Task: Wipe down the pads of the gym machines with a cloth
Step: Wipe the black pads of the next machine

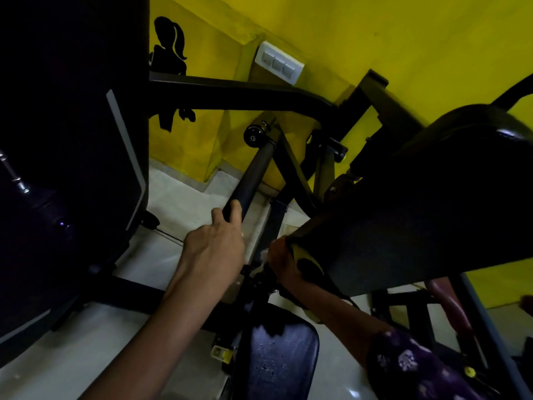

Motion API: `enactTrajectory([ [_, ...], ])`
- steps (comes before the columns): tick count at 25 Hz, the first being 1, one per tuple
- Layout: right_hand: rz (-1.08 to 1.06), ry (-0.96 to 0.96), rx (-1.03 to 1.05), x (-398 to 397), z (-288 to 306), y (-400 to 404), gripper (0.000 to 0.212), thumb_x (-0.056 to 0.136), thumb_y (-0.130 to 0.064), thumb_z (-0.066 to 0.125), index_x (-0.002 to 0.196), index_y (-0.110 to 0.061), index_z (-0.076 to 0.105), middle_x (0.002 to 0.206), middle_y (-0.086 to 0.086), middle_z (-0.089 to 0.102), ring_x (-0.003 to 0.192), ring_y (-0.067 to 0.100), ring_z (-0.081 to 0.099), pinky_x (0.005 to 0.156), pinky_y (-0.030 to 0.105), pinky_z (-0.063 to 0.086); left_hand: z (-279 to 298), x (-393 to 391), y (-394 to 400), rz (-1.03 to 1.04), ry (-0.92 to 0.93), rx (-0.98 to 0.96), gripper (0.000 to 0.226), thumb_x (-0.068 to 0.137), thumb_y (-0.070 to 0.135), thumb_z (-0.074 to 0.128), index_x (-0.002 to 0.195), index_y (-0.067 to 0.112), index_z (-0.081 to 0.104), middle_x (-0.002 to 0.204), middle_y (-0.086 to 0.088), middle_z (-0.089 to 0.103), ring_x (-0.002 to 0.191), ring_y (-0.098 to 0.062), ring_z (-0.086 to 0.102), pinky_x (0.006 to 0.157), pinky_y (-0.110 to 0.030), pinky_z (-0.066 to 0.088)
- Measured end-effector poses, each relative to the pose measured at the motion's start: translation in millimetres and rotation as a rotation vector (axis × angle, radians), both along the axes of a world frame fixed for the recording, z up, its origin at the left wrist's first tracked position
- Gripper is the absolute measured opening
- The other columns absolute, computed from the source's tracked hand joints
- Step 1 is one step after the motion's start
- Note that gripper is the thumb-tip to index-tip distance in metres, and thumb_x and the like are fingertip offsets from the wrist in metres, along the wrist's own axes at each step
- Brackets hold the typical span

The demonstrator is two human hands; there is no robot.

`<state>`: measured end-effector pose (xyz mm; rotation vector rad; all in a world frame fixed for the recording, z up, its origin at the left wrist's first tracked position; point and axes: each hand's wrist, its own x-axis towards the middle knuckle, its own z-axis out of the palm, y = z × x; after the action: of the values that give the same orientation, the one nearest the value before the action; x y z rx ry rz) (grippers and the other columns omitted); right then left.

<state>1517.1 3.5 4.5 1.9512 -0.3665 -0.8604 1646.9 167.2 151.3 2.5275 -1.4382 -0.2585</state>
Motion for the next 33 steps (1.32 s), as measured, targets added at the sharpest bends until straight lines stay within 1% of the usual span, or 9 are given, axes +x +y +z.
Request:
enactTrajectory([
  [4,0.121,-0.038,0.022,-11.2,50.6,6.8,0.034,0.1,-0.016,0.03,0.123,-0.008,0.054,0.12,0.01,0.056,0.117,0.03,0.05,0.105,0.045,0.033,4.4,1.0,2.4,-0.017,0.029,0.001,0.052,0.102,0.029,0.031,0.145,0.014,0.007,0.125,-0.014,0.042,0.092,-0.029,0.06,0.064,-0.034,0.038],
  [7,0.174,-0.099,-0.055,-21.3,101.8,9.3,0.038,0.095,-0.014,0.031,0.115,-0.016,0.063,0.114,0.003,0.063,0.109,0.027,0.057,0.102,0.045,0.038,6.4,3.4,3.4,-0.015,0.06,0.001,0.051,0.102,0.029,0.031,0.145,0.013,0.01,0.128,-0.017,0.042,0.097,-0.033,0.057,0.067,-0.036,0.037],
  [9,0.167,-0.347,0.009,-33.7,129.0,8.6,0.044,0.092,-0.022,0.029,0.105,-0.025,0.071,0.107,-0.005,0.068,0.106,0.019,0.059,0.105,0.039,0.035,7.8,1.9,5.8,-0.021,0.062,-0.012,0.052,0.102,0.029,0.032,0.146,0.012,0.012,0.131,-0.018,0.041,0.101,-0.036,0.056,0.07,-0.038,0.039],
  [12,0.324,-0.544,0.048,-43.4,166.5,1.3,0.04,0.092,-0.012,0.032,0.086,-0.007,0.071,0.089,0.013,0.067,0.097,0.034,0.056,0.101,0.053,0.03,8.4,0.4,8.4,-0.029,0.057,-0.014,0.053,0.102,0.029,0.033,0.147,0.012,0.013,0.135,-0.021,0.04,0.104,-0.039,0.054,0.072,-0.04,0.04],
  [18,0.548,-0.626,-0.11,-53.1,234.9,10.9,0.029,0.075,-0.022,0.043,0.085,-0.018,0.071,0.087,0.003,0.066,0.096,0.03,0.062,0.1,0.057,0.026,10.0,-4.1,9.3,-0.012,-0.037,0.042,0.055,0.102,0.029,0.032,0.149,0.01,0.011,0.138,-0.022,0.038,0.111,-0.041,0.052,0.079,-0.041,0.041],
  [22,0.649,-0.746,-0.285,-75.1,246.0,13.4,0.029,0.083,-0.017,0.047,0.098,-0.02,0.071,0.103,0.001,0.068,0.102,0.028,0.063,0.088,0.054,0.044,17.5,-16.2,20.0,-0.043,-0.218,0.098,0.055,0.1,0.021,0.039,0.147,0.006,0.017,0.139,-0.017,0.036,0.116,-0.035,0.048,0.087,-0.042,0.042],
  [25,0.608,-0.928,-0.213,-105.6,236.4,30.6,0.025,0.082,-0.023,0.06,0.105,-0.016,0.067,0.109,0.004,0.063,0.102,0.032,0.059,0.082,0.049,0.049,13.1,-38.6,35.9,-0.116,-0.403,0.109,0.058,0.094,0.024,0.047,0.145,0.006,0.024,0.149,-0.016,0.027,0.134,-0.033,0.03,0.108,-0.041,0.027],
  [28,0.517,-1.101,-0.047,-143.7,208.1,53.6,0.032,0.076,-0.032,0.068,0.106,-0.02,0.065,0.112,0.002,0.062,0.103,0.032,0.057,0.082,0.043,0.048,1.6,-84.5,55.0,-0.151,-0.316,0.059,0.065,0.091,0.031,0.052,0.144,0.005,0.025,0.153,-0.017,0.02,0.142,-0.03,0.017,0.115,-0.042,0.013],
  [33,0.419,-1.197,0.221,-207.6,152.3,96.7,0.03,0.074,-0.031,0.071,0.1,-0.017,0.066,0.11,0.004,0.063,0.1,0.033,0.054,0.077,0.044,0.046,-26.6,-187.3,96.1,-0.156,-0.186,0.113,0.065,0.091,0.033,0.054,0.143,0.005,0.026,0.153,-0.016,0.021,0.14,-0.03,0.021,0.112,-0.04,0.016],
])
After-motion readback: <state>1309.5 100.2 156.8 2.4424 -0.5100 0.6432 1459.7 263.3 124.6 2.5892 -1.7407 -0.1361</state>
